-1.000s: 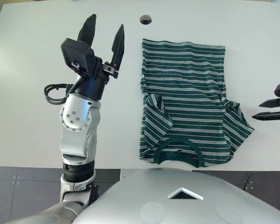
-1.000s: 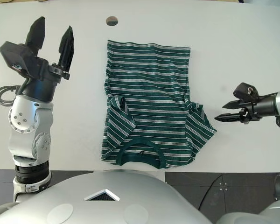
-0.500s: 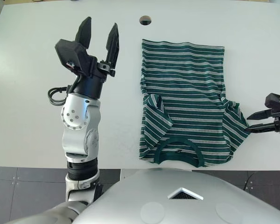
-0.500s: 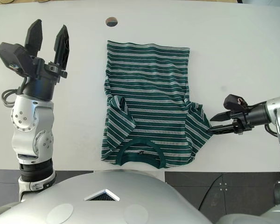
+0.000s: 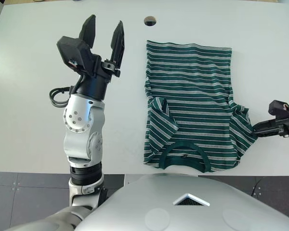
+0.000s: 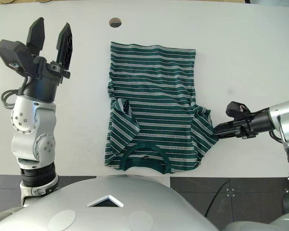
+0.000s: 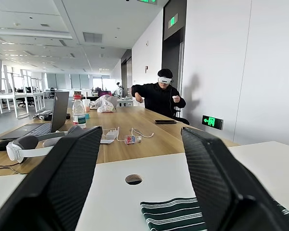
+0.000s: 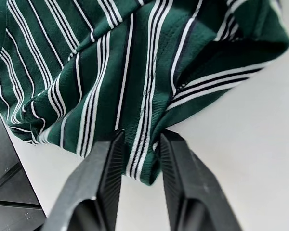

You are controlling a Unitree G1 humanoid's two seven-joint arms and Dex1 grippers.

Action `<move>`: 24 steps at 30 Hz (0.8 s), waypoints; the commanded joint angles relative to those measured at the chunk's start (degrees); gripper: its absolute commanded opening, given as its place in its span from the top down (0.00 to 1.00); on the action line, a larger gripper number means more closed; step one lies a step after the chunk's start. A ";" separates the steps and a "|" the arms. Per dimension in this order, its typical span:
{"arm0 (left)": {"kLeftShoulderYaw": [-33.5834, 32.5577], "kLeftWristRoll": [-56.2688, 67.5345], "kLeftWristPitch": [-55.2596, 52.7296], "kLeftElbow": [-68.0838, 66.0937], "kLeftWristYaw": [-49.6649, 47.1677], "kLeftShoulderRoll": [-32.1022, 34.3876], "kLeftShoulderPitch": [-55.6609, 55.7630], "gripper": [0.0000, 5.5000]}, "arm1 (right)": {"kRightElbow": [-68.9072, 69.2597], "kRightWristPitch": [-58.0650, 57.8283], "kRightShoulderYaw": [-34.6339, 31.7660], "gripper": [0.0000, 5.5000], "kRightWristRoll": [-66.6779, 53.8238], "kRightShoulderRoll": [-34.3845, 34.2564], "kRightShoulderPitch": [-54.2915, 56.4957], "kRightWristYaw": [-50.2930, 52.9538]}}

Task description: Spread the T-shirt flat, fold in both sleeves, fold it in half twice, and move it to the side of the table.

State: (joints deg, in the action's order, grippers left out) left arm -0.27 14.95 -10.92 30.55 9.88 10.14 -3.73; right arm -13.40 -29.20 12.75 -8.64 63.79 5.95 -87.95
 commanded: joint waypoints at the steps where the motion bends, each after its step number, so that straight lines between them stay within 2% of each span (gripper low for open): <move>1: -0.31 -0.11 -0.64 0.30 -0.12 -0.21 0.58 0.44 | 0.39 -0.96 1.43 0.91 0.50 -0.57 -0.80 0.14; 3: -0.37 -0.14 -0.37 -0.20 -0.03 -0.28 0.69 0.44 | 0.18 -0.93 1.46 0.98 0.52 -0.60 -0.53 0.21; 14: -0.91 -0.17 3.33 -4.80 1.40 -0.66 0.81 0.44 | 3.34 -1.76 -1.18 0.98 -3.00 3.60 2.22 -4.14; 24: -0.03 -0.83 0.24 -2.70 -0.42 -1.46 3.04 0.44 | 4.68 -1.35 0.52 0.98 -7.49 7.25 6.62 -4.46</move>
State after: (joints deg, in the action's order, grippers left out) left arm -0.61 14.80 -8.81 26.01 10.36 8.86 -1.82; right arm -9.60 -30.48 12.73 -14.91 68.72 10.58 -91.96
